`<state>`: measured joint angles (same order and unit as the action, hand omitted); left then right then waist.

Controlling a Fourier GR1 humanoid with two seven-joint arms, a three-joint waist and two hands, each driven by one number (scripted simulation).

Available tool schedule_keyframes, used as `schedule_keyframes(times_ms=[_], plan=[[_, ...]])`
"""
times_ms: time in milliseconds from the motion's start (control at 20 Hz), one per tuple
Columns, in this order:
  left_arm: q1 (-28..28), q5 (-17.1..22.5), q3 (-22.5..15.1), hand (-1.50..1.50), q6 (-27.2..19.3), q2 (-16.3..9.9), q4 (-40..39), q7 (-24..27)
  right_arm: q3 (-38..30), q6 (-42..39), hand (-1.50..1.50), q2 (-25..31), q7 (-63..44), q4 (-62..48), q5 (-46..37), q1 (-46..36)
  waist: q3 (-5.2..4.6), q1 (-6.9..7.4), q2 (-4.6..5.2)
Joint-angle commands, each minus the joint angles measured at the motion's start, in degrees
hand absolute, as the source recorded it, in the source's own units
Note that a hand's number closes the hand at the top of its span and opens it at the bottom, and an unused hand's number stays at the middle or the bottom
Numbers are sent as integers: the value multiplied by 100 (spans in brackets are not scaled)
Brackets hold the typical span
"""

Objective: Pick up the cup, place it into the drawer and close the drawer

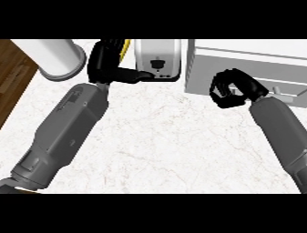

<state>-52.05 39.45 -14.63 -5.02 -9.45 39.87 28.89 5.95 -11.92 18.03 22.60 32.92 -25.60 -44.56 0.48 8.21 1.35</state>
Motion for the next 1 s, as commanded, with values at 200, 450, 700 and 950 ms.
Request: schedule_keyframes(times_ms=[200,450,700,950], plan=[[262,20,-23,-150,220,-167,243,-36,-668,247,150,546,-218,-416,274,-901,-17,255,136],[354,-4,-93,-150,357,-249,362,-99,-724,-59,150,751,-341,-261,403,-975,-27,407,130],[523,69,-83,-150,493,-224,431,-79,-862,-421,150,944,-223,-92,659,-850,-26,451,165],[620,96,-76,-150,601,-302,437,-127,-923,-534,150,981,-270,71,787,-805,-32,450,171]])
